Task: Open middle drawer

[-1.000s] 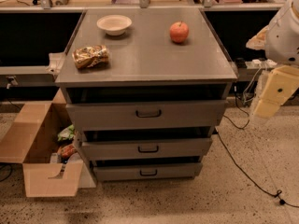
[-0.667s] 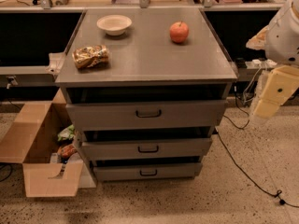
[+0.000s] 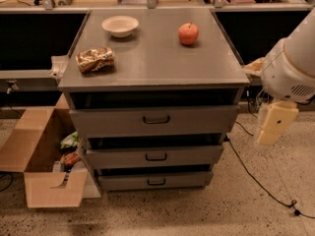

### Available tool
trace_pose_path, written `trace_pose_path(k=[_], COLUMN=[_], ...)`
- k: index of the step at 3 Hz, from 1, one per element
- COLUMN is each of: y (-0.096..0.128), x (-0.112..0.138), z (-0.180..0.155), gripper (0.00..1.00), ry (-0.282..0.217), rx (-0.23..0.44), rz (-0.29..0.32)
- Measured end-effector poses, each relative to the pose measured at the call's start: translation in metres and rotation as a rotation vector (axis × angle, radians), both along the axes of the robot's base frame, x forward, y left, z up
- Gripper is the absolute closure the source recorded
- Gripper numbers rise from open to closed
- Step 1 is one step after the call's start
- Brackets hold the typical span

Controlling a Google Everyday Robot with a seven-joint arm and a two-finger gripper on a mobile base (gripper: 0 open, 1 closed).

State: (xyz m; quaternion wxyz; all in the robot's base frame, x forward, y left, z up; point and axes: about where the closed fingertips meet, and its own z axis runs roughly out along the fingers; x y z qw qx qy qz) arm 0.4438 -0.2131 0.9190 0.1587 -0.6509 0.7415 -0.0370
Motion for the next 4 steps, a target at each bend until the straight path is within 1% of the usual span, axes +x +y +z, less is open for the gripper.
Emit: trace_pose_path(k=[1,2,3,4], y=[0.007,0.011,0.014,0.014], x=[0.003,0.008,0.009,0.009], z=[-0.066,-0.138,-0.218,-0.218], gripper=[0.0,0.0,0.0,0.0], ry=[0.044,0.113,0.221,0.221], rx=[-0.017,-0.029,-0.033,-0.033], rz=[0.081,0.111,0.114,0.114])
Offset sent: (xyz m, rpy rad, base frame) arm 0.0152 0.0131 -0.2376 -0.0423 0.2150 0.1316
